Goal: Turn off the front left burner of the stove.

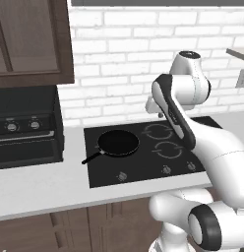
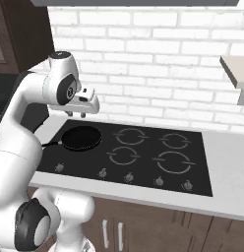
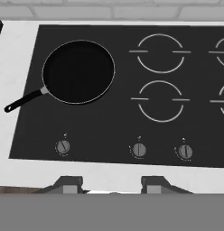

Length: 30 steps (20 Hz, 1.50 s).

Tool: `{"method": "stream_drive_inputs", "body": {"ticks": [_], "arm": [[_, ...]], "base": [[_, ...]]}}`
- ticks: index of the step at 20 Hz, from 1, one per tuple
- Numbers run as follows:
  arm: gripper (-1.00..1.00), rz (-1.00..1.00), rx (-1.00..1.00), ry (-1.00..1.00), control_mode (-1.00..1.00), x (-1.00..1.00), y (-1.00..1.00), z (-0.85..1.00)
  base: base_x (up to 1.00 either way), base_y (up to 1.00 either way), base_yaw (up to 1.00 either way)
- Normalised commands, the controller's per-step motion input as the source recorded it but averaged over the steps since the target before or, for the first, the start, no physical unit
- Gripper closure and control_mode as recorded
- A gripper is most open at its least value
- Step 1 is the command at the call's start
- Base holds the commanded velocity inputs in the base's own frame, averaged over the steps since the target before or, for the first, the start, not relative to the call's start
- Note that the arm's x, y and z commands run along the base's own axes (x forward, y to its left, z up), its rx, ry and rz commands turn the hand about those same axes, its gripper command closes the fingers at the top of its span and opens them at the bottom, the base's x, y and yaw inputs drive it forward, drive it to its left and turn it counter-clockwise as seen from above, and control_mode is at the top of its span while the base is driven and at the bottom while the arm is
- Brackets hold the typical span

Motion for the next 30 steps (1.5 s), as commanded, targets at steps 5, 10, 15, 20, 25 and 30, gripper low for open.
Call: {"method": "stream_drive_inputs", "body": {"ticks": [5,10,15,20,25,30], "arm": [[-1.00,0.00,0.00,0.00,-1.00,0.00,0.00,-0.02],[-1.00,0.00,0.00,0.00,-1.00,0.00,0.00,-0.06],[-1.00,0.00,0.00,0.00,-1.00,0.00,0.00,0.00],[-1.00,0.05,-0.01,0.02,-1.00,-0.42,0.27,-0.25],[-1.00,0.07,-0.04,0.00,-1.00,-0.87,0.72,-0.57],[-1.00,0.21,-0.05,0.00,-1.00,-0.66,0.98,-0.84]], "base": [[0.00,0.00,0.00],[0.00,0.00,0.00],[0.00,0.00,0.00],[0.00,0.00,0.00],[0.00,0.00,0.00],[0.00,0.00,0.00]]}}
